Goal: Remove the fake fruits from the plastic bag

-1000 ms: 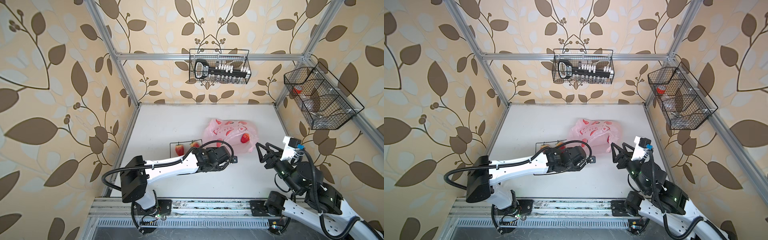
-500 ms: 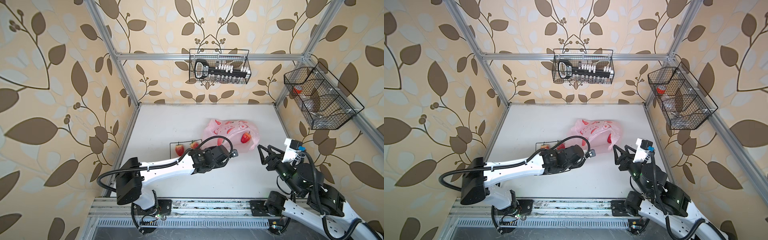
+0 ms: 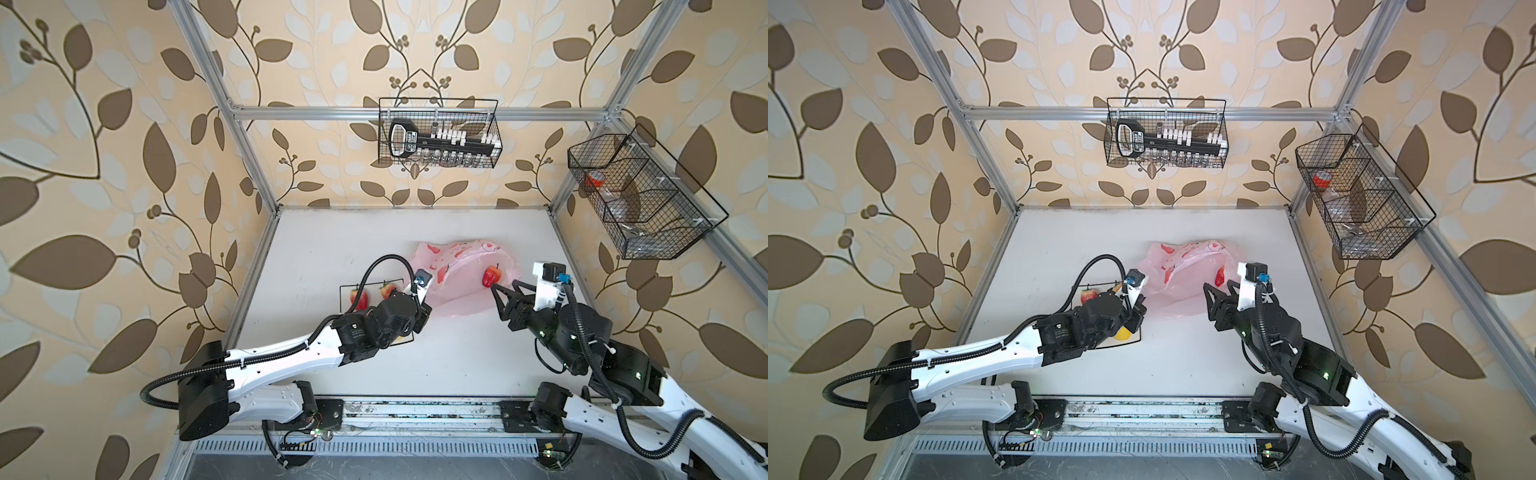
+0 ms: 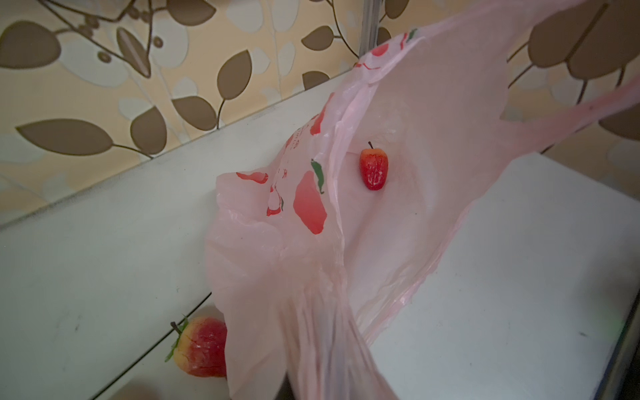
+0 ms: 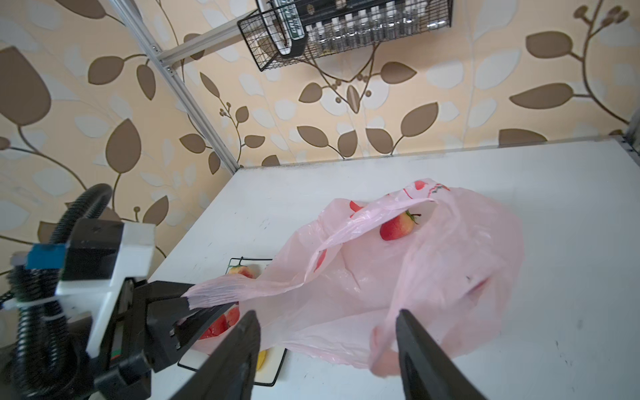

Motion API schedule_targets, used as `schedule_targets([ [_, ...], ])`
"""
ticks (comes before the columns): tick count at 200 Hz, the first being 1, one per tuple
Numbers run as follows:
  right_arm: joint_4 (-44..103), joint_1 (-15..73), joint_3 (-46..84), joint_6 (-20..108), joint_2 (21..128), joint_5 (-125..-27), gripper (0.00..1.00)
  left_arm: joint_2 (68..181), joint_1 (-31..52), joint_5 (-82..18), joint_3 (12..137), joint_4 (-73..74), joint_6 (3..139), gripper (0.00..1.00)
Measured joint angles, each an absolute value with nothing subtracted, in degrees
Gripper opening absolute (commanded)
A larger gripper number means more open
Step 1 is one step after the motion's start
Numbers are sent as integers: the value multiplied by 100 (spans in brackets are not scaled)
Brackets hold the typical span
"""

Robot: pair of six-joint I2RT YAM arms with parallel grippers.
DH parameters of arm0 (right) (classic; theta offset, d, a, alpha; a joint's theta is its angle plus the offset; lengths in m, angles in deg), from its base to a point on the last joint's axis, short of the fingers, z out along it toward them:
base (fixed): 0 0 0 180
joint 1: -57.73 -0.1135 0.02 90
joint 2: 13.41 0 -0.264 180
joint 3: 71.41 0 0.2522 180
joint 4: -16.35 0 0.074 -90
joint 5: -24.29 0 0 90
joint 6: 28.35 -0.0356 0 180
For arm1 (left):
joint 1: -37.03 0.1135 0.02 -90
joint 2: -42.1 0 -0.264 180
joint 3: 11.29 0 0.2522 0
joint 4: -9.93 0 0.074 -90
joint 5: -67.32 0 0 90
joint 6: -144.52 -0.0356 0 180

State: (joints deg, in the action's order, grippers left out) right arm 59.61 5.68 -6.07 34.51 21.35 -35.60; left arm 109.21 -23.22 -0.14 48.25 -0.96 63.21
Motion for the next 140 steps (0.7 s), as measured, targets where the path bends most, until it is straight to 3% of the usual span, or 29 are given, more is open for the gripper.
schedule_targets([
  [56, 5513, 568, 147, 3919, 3831, -4412, 48, 10617, -1984, -263, 4576, 540, 7597, 0],
  [140, 4672, 977, -1025, 2743, 5307, -4395, 33, 10596, -1914, -525, 4338, 922, 8299, 0],
])
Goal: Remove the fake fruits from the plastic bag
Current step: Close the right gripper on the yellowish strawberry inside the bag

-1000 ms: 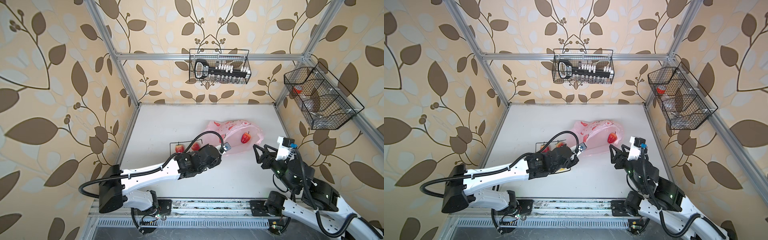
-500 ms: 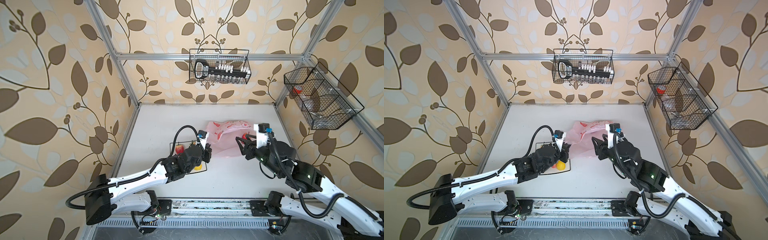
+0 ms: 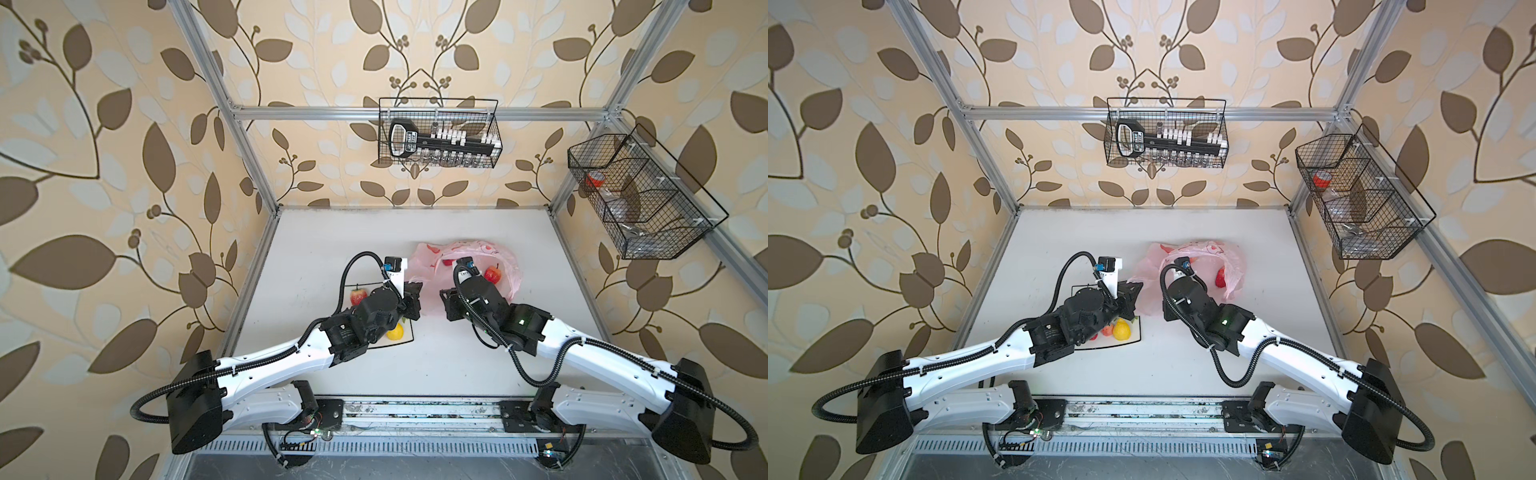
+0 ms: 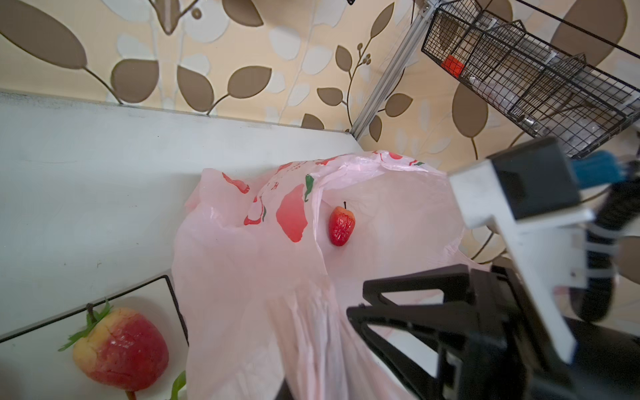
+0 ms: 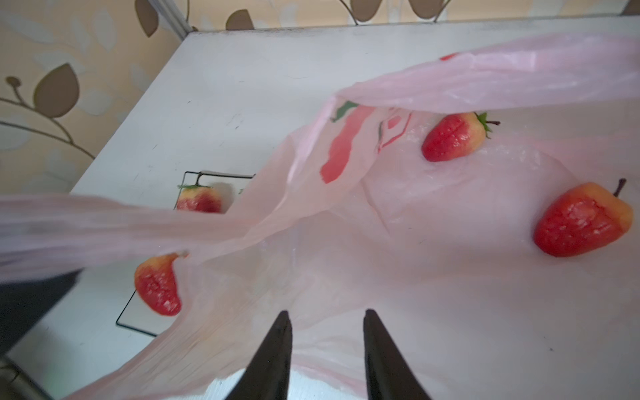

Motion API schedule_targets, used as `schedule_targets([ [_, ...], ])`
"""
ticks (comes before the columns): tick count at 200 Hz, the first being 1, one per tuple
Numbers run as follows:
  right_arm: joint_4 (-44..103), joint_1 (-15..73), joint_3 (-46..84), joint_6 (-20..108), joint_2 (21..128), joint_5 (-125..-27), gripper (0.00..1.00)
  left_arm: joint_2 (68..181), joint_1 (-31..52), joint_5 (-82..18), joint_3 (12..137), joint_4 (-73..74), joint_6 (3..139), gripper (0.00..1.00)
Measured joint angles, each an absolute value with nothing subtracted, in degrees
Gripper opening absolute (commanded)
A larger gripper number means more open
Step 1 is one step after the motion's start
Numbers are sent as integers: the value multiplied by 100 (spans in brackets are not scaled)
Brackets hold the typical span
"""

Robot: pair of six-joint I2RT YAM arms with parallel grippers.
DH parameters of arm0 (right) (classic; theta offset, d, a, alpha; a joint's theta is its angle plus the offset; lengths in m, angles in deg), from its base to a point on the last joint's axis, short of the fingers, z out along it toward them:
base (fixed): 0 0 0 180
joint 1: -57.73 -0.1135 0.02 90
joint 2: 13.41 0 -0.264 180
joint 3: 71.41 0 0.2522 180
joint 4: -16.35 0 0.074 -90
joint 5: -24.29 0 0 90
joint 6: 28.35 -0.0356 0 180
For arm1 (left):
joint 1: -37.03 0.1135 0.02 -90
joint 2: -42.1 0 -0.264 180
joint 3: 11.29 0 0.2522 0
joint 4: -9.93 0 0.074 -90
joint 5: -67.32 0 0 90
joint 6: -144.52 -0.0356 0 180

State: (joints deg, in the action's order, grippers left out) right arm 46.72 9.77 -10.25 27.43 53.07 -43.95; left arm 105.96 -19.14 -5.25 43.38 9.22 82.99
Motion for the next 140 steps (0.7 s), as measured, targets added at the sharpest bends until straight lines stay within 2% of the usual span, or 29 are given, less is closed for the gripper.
schedule_targets([
  [47, 3859, 1639, -1215, 1611, 6000, -4535, 30, 10408, -1914, -630, 4196, 936, 8401, 0],
  [95, 3104, 1823, -1449, 188, 6732, -4672, 30, 10355, -1914, -873, 4170, 942, 8487, 0],
  [140, 2379, 2164, -1562, -632, 7519, -4690, 35, 10281, -1914, -1196, 4170, 828, 8426, 0],
])
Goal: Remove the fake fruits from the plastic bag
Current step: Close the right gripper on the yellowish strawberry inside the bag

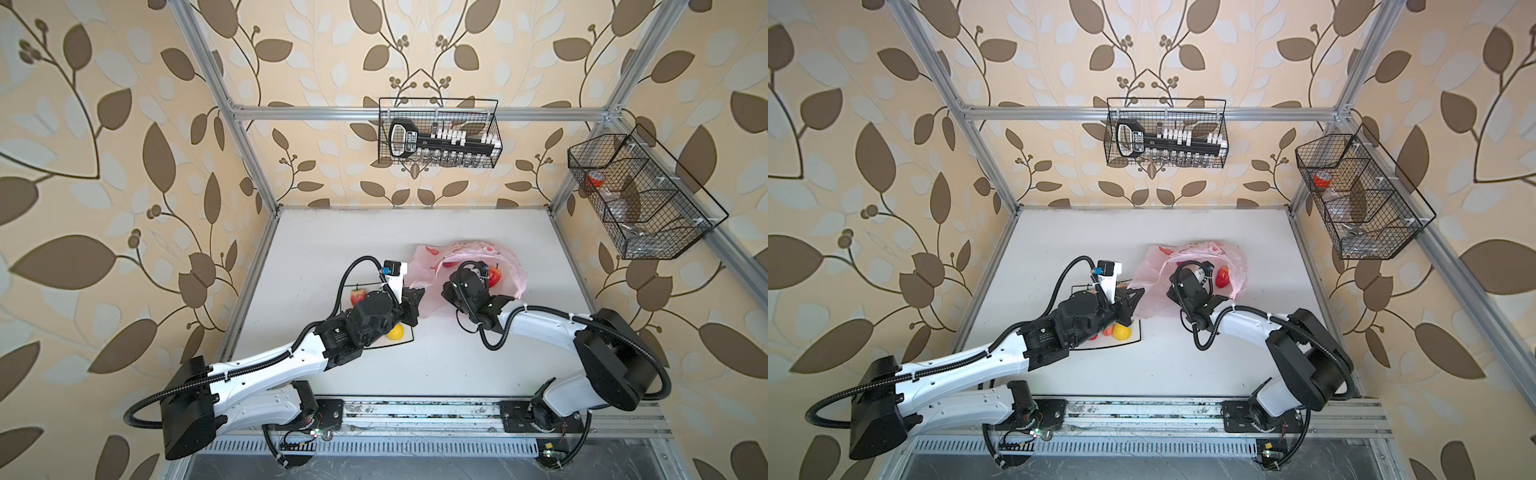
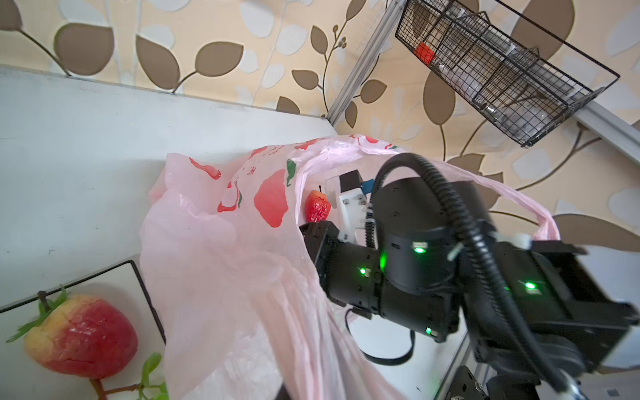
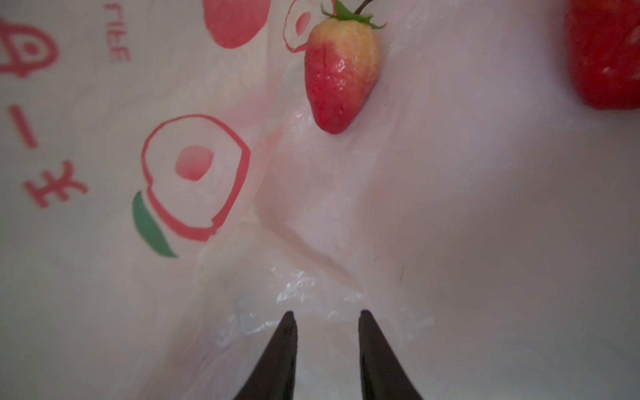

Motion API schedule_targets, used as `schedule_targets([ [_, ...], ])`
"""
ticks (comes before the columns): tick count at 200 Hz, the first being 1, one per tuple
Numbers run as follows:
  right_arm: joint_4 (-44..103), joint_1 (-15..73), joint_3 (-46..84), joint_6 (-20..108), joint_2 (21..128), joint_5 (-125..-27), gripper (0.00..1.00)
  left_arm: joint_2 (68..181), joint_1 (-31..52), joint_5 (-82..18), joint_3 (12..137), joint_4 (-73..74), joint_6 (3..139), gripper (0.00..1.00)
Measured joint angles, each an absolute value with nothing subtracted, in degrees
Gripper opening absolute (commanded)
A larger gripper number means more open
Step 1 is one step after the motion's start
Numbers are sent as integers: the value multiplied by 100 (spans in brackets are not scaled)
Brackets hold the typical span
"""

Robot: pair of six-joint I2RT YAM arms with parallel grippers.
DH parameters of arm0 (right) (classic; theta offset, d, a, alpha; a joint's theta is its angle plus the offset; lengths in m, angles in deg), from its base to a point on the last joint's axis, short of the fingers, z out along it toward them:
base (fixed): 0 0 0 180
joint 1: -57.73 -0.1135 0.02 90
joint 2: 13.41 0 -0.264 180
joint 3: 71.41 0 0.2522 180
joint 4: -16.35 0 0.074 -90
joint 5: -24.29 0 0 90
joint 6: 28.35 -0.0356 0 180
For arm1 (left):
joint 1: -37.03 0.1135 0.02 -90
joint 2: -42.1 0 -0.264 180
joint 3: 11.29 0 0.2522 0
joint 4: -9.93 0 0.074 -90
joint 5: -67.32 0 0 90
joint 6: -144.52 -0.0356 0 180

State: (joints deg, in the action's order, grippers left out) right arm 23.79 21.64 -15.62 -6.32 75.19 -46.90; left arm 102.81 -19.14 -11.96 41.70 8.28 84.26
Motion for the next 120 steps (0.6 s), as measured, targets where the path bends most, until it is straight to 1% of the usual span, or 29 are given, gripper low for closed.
schedule_targets([
  [24, 2071, 2343, -1521, -791, 7853, -4714, 41, 10200, -1914, -1380, 4170, 710, 8314, 0],
  [53, 1677, 2647, -1331, -944, 8218, -4843, 44, 10172, -1914, -1638, 4170, 647, 8185, 0],
  [84, 1295, 2887, -1152, -1051, 8539, -5013, 51, 10172, -1914, -1887, 4185, 459, 8039, 0],
  [120, 932, 3040, -968, -1196, 8874, -5243, 55, 10215, -1914, -2132, 4342, 310, 7916, 0],
])
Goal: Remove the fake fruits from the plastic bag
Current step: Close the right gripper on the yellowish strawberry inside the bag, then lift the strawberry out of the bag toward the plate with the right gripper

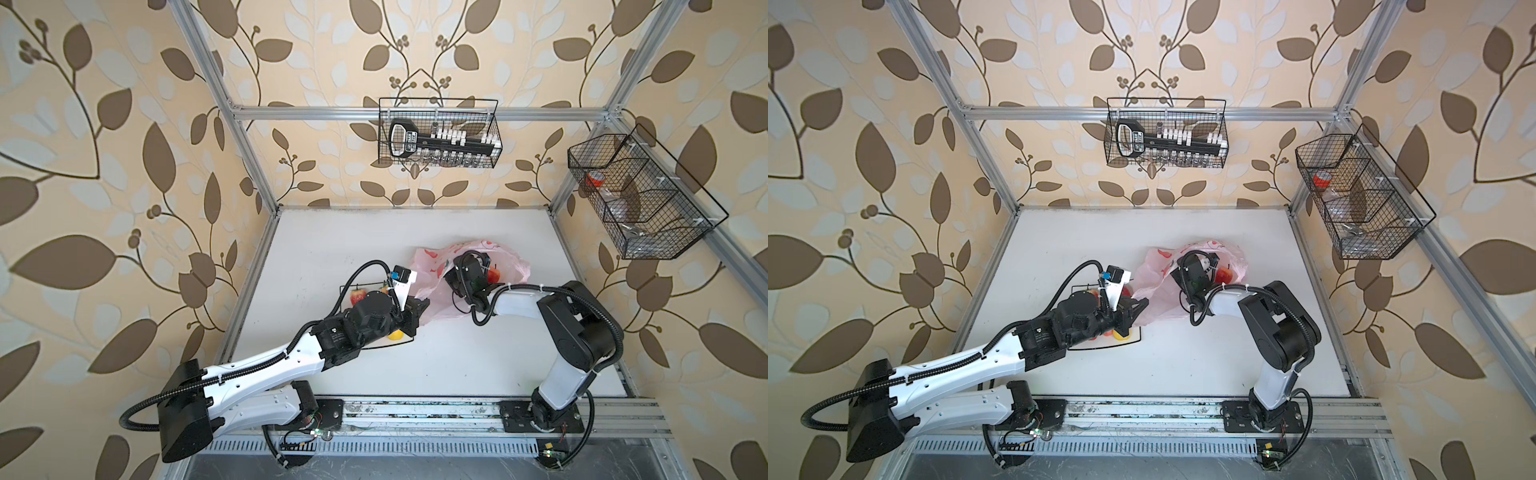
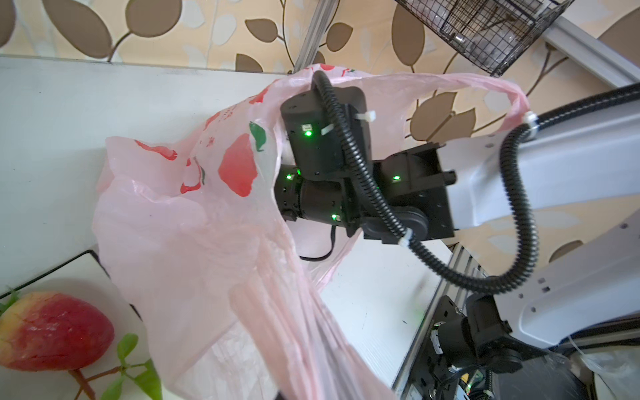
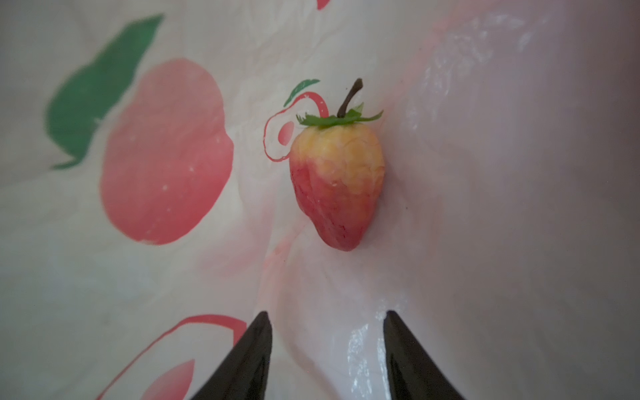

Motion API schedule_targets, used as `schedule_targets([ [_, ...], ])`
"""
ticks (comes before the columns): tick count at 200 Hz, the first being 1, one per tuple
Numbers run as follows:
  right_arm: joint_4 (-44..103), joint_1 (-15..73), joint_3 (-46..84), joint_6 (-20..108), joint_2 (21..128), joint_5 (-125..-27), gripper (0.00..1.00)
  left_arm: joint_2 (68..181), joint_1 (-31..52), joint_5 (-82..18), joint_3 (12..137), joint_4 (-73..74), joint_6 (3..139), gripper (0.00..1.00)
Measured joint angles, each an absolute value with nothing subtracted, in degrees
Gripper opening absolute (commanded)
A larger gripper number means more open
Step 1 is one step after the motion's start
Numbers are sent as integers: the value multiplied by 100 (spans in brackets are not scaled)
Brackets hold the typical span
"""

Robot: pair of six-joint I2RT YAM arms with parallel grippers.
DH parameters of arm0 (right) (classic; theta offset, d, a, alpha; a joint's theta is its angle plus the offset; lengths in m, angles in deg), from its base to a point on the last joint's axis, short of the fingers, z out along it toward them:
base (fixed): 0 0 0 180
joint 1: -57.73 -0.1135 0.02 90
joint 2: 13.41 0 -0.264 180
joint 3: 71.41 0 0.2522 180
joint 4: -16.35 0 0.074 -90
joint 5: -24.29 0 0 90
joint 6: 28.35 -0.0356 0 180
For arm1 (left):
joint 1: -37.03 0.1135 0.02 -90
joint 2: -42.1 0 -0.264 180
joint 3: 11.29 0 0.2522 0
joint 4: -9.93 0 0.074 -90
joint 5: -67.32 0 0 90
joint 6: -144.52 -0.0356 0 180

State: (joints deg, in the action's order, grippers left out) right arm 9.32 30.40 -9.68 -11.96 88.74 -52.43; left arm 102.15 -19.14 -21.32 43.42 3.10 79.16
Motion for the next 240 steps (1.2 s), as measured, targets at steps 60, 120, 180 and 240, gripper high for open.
schedule_targets([
  [60, 580, 3342, -669, -1335, 9374, -5518, 62, 10366, -1914, -2702, 4670, 230, 7641, 0],
  [120, 329, 3359, -282, -1423, 9921, -5805, 62, 10687, -1914, -3358, 5013, 61, 7392, 0],
  [180, 31, 3359, 308, -1423, 10504, -6233, 61, 10786, -1914, -3646, 5042, 22, 7287, 0],
  [240, -56, 3359, 577, -1418, 10771, -6338, 50, 10701, -1914, -3727, 5035, 4, 7287, 0],
])
